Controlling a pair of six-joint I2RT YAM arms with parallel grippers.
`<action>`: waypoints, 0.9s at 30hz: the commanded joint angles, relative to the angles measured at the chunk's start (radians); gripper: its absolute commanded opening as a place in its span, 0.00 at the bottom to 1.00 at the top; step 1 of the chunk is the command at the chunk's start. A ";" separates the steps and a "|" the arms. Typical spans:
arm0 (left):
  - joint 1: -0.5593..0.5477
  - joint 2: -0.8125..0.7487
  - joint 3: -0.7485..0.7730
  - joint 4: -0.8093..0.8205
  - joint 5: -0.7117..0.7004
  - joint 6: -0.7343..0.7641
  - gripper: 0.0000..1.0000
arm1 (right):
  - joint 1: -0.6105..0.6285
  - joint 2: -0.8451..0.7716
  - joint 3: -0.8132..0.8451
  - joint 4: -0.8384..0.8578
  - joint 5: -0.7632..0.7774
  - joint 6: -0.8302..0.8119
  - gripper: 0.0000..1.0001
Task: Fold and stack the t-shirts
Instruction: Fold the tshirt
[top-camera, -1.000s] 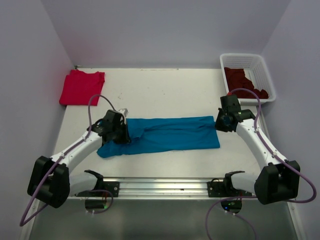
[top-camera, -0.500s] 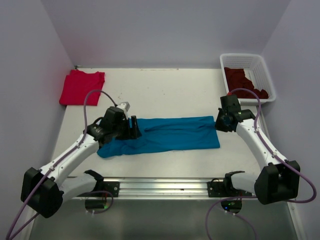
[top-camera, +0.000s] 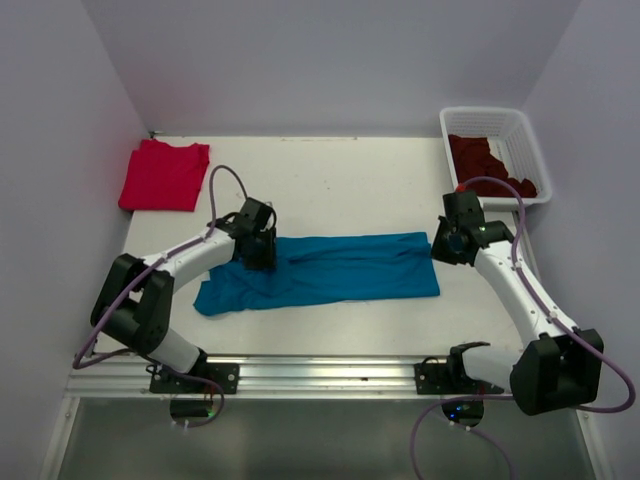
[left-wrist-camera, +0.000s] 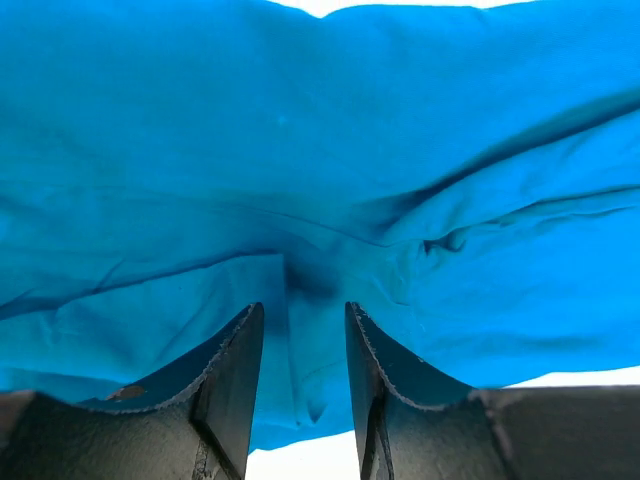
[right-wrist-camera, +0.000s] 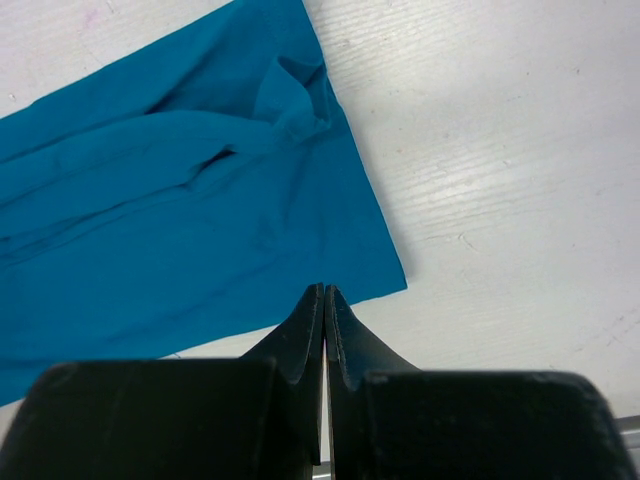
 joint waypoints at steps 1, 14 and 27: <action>0.005 -0.023 0.002 0.018 -0.035 0.016 0.42 | 0.004 -0.022 0.009 -0.009 0.016 -0.015 0.00; 0.010 0.071 -0.025 0.017 -0.063 0.000 0.21 | 0.004 -0.019 0.010 -0.008 0.016 -0.017 0.00; 0.010 -0.110 -0.027 -0.045 -0.104 -0.046 0.00 | 0.004 -0.019 0.010 -0.005 0.013 -0.017 0.00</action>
